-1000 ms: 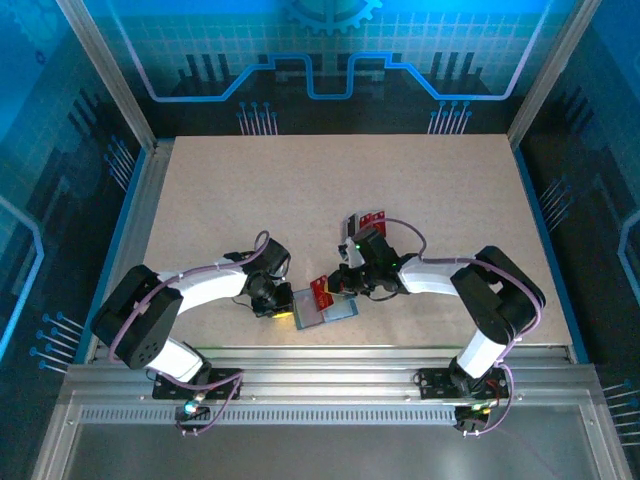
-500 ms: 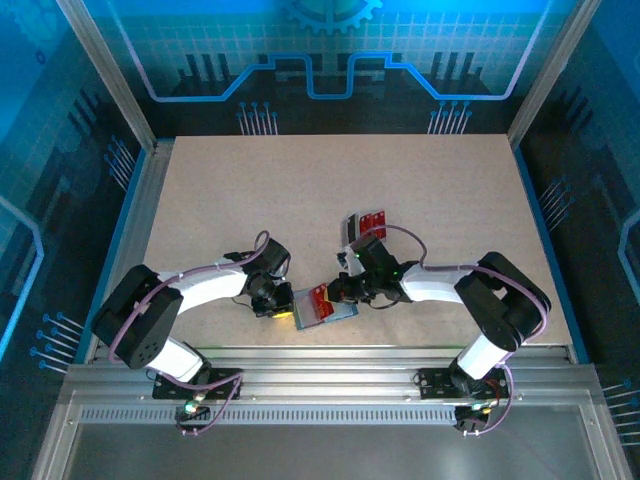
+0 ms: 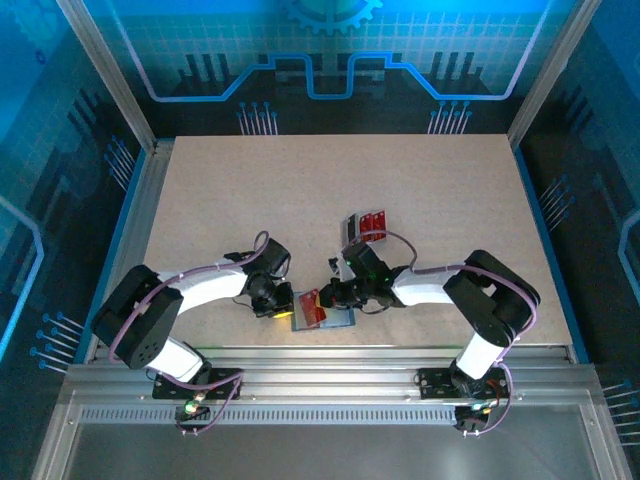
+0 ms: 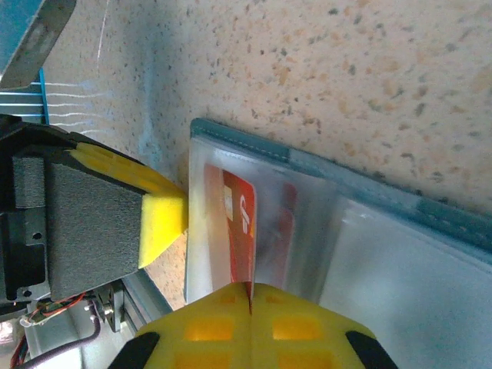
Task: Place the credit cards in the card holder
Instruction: Insert the credit card into the card slot.
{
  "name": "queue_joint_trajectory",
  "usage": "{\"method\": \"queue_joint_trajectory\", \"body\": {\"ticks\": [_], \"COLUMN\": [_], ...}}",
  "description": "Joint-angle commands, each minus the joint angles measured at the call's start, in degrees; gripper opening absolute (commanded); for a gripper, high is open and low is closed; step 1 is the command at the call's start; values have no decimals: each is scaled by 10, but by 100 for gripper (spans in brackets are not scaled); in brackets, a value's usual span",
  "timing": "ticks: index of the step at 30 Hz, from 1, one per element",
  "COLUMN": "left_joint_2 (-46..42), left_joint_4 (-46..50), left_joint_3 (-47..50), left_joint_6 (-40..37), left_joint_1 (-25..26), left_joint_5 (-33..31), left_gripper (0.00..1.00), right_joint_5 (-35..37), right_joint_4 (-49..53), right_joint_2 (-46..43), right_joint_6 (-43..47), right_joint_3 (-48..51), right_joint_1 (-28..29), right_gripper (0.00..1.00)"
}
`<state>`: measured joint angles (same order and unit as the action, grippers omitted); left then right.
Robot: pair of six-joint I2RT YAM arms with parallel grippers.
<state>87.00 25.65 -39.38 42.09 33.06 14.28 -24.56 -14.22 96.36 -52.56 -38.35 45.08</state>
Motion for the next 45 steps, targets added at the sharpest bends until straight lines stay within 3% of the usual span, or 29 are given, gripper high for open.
{"method": "queue_joint_trajectory", "body": {"ticks": [1,10,14,21,26,33,45], "left_joint_2": [51,53,49,45,46,46,51], "left_joint_4": [-91,-109,-112,-117,-129,-133,-147], "left_joint_3": [38,45,50,58,64,64,69], "left_joint_6": [16,33,40,52,58,55,62], "left_joint_1": [31,39,40,40,40,40,51], "left_joint_5": [4,4,1,-11,-8,-3,-1], "left_gripper": [12,13,13,13,12,12,12], "right_joint_5": [63,113,124,150,163,155,110], "right_joint_4": [9,-3,24,183,250,301,276], "right_joint_2": [6,4,-15,-49,-63,-21,27], "right_joint_6": [-33,-67,-56,-5,21,35,36], "right_joint_3": [7,5,4,-54,-84,-129,-174], "right_joint_1": [26,68,70,66,66,71,96], "right_gripper": [0,1,12,38,45,41,35]}}
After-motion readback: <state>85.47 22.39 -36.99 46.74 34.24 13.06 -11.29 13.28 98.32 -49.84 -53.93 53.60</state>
